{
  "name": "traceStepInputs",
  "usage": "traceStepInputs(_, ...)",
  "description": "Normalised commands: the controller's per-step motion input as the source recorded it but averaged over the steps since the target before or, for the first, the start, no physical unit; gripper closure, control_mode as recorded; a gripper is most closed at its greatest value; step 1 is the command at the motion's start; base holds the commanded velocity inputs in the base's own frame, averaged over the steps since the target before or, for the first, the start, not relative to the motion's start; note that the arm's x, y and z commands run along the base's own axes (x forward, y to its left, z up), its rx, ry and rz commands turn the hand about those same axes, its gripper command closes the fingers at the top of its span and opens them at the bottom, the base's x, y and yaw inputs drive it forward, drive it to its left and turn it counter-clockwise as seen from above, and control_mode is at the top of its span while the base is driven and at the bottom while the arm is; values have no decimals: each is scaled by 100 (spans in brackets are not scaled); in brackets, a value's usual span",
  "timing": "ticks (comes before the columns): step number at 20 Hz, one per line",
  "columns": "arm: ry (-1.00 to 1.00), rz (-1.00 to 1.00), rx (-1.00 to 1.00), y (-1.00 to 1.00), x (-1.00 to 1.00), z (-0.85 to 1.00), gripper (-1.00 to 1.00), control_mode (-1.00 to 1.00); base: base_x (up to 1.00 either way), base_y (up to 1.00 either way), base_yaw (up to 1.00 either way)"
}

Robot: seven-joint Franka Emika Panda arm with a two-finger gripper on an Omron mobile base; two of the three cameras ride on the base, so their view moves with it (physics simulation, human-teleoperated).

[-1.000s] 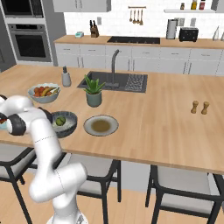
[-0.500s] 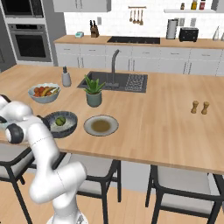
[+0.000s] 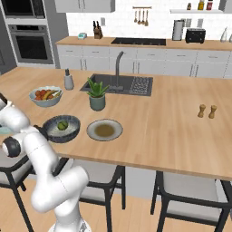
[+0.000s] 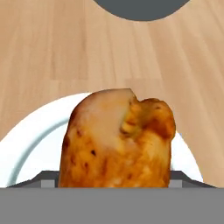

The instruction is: Pick the chicken drumstick and lime from their plates and place them in the bowl. Then put the bowl in the fridge.

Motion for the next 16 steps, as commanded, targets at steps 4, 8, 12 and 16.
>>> traceStepInputs(4, -14, -2, 9, -100, -98, 87, 100, -100, 0, 0, 0)
traceStepInputs(8, -20, 0, 8, -100, -95, 40, 100, -100, 0, 0, 0)
traceStepInputs(12, -25, 0, 2, -100, -64, 0, 100, -100, 0, 0, 0)
traceStepInputs(16, -10, 0, 8, -100, -8, 0, 100, -100, 0, 0, 0)
